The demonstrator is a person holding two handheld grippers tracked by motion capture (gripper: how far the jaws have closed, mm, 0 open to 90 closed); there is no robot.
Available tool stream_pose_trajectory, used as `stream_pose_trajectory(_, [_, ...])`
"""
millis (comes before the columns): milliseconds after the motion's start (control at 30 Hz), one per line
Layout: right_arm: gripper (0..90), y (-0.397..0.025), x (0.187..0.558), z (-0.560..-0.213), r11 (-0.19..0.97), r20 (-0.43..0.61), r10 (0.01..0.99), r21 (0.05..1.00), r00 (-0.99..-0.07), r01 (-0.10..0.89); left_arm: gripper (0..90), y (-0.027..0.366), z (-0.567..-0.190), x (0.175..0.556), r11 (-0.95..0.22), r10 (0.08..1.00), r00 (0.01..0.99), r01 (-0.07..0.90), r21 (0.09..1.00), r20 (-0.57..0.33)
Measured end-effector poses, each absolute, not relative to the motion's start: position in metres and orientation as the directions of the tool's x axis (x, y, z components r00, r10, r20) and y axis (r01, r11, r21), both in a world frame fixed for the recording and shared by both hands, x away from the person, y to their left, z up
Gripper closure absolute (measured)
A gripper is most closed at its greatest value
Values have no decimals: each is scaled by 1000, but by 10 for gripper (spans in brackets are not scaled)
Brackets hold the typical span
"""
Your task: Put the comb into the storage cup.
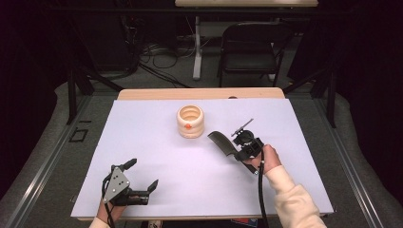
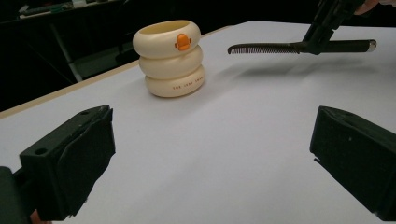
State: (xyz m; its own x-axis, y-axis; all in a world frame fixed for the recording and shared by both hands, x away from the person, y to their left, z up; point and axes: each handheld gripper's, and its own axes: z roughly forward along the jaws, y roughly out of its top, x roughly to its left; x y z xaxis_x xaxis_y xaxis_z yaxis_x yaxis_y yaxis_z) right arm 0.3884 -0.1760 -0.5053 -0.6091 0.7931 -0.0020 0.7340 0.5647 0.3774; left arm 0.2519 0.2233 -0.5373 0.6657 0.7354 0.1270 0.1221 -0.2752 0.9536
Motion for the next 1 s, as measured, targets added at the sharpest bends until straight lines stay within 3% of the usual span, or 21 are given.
stream_pose_trajectory(1000, [726,-198,376,-491,515,33,792,501,-610,696,1,223,-537,251,-283,734,666,118,952,136])
